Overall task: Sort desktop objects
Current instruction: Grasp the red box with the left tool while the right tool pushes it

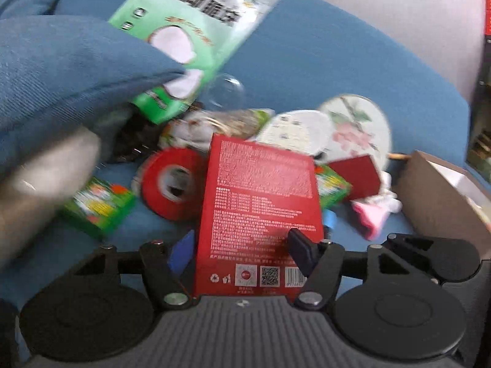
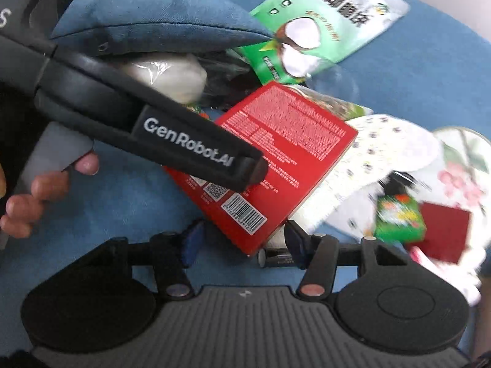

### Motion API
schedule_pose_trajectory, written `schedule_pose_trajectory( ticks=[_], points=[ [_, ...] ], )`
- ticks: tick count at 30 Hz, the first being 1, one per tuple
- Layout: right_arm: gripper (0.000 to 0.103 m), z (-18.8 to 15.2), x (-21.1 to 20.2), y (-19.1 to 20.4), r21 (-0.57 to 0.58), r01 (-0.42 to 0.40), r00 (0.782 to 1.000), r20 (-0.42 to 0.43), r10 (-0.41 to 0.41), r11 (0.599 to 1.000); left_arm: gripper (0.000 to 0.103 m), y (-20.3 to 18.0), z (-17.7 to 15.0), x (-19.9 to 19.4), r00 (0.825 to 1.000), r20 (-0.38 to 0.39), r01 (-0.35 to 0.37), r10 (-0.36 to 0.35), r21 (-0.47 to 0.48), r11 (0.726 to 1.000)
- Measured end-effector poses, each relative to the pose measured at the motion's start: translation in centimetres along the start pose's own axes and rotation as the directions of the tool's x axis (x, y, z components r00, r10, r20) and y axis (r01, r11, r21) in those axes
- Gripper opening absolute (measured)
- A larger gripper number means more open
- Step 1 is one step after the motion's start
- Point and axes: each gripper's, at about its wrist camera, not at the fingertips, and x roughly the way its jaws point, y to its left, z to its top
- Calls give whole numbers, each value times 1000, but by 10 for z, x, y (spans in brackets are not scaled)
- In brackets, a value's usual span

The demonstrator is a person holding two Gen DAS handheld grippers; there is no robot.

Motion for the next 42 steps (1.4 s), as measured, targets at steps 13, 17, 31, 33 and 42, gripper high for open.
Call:
schedule_pose_trajectory(
  ticks=[13,17,31,33,42],
  points=[
    [61,-62,-108,-9,94,15,1000,-17,-14,995,59,-81,-67,-34,963,-159,220,-218,-6,976],
    [81,-70,-112,-18,119,17,999,-48,-11,993,67,-77,-55,-36,978,-119,173,-171,1,985],
    [91,-68,-68,-57,96,48,994,-101,-38,994,70,-59,-30,18,955,-227,163,-192,-142,976],
    [91,-68,-67,-62,80,40,996,-89,-32,996,73,-57,-29,21,955,-228,157,-188,-146,977],
    [82,-64,-74,-48,63,-163,985,-48,166,985,78,-33,-29,17,959,-227,132,-172,-181,974]
  ],
)
